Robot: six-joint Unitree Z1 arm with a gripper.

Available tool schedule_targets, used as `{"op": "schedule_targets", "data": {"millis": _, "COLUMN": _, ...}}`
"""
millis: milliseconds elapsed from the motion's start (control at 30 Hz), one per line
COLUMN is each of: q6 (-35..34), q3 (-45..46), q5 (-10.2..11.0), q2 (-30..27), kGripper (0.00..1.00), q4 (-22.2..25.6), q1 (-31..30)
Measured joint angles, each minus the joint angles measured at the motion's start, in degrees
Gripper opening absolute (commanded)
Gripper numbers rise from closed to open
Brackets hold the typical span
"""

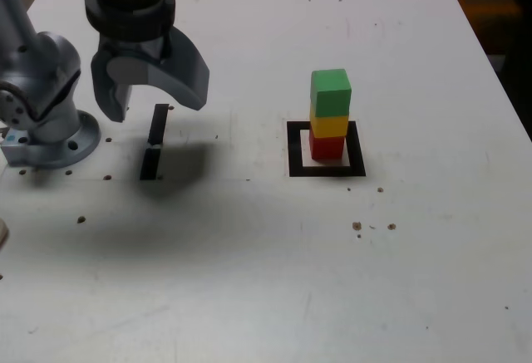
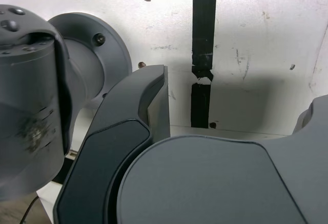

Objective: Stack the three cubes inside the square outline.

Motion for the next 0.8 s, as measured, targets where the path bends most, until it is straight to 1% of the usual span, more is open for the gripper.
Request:
{"op": "schedule_targets", "data": {"millis": 167, "q6": 1.3, "q3": 2.3, "q5": -0.4, "q2": 0.5, "kGripper": 1.0, "q4": -2.7, "q1": 0.0}}
{"op": "schedule_targets", "data": {"millis": 300, "q6": 4.7, "q3": 4.4, "q5": -0.5, "q2": 1.8, "kGripper": 0.99, "q4": -4.8, "q1": 0.8}}
{"op": "schedule_targets", "data": {"millis": 467, "q6": 8.5, "q3": 5.5, "q5": 1.5, "q2": 2.3, "kGripper": 0.99, "q4": -5.0, "q1": 1.8}}
{"op": "schedule_targets", "data": {"millis": 533, "q6": 9.2, "q3": 5.9, "q5": 2.7, "q2": 1.8, "kGripper": 0.99, "q4": -4.7, "q1": 1.8}}
{"op": "schedule_targets", "data": {"millis": 700, "q6": 12.2, "q3": 6.2, "q5": 4.8, "q2": 0.8, "kGripper": 0.99, "q4": -4.6, "q1": 2.4}}
{"op": "schedule_targets", "data": {"millis": 767, "q6": 14.4, "q3": 6.4, "q5": 4.5, "q2": 0.4, "kGripper": 0.99, "q4": -4.5, "q1": 3.6}}
{"op": "schedule_targets", "data": {"millis": 800, "q6": 15.4, "q3": 6.4, "q5": 4.0, "q2": 0.3, "kGripper": 0.99, "q4": -4.4, "q1": 4.4}}
